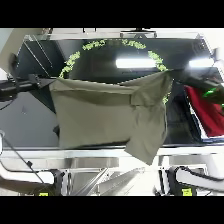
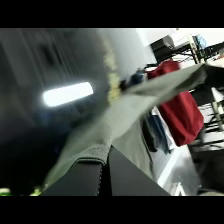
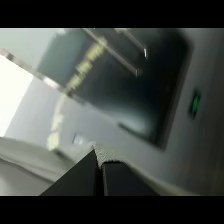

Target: Fold the shirts.

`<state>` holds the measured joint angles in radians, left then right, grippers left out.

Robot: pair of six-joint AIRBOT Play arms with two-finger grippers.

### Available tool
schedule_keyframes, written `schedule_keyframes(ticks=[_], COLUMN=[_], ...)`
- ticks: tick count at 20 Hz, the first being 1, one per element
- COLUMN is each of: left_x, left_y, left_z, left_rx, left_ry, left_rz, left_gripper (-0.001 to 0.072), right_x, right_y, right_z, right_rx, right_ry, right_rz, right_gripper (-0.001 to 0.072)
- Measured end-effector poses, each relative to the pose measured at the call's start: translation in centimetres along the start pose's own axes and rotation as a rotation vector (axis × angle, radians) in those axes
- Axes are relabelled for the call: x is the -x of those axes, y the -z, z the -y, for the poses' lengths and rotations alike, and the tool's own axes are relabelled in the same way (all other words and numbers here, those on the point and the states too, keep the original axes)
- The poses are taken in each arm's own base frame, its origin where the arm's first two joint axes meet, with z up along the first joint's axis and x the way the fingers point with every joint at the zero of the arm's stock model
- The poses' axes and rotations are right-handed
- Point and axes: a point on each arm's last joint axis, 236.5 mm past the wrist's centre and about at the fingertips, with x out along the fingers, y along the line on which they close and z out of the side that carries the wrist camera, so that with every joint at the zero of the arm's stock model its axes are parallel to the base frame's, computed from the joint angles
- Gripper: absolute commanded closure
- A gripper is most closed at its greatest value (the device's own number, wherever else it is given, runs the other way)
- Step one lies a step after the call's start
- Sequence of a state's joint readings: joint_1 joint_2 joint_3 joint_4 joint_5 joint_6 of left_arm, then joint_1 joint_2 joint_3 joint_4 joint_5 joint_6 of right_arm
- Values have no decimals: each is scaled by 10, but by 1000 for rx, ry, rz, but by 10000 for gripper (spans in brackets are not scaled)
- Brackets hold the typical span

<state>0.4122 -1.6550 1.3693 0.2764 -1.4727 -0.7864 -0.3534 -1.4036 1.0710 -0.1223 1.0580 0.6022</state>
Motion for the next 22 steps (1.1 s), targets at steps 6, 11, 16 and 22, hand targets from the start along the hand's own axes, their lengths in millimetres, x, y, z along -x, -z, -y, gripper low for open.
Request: schedule_keyframes(ticks=[6,11,16,22], left_x=[-38,-61,-67,-67], left_y=[-23,-42,-67,-47], left_z=[-107,-150,-150,-164], left_rx=[57,32,-31,-30], left_ry=[-73,-160,-199,-252], left_rz=[3,-33,-15,-92], left_gripper=[696,695,695,697], right_x=[-60,-84,-89,-74], right_y=[30,-1,-29,1], right_z=[102,132,125,139], right_rx=[-212,-234,-167,-127], right_ry=[-2,-28,-59,-14], right_rz=[14,71,78,-85], right_gripper=[691,691,691,691])
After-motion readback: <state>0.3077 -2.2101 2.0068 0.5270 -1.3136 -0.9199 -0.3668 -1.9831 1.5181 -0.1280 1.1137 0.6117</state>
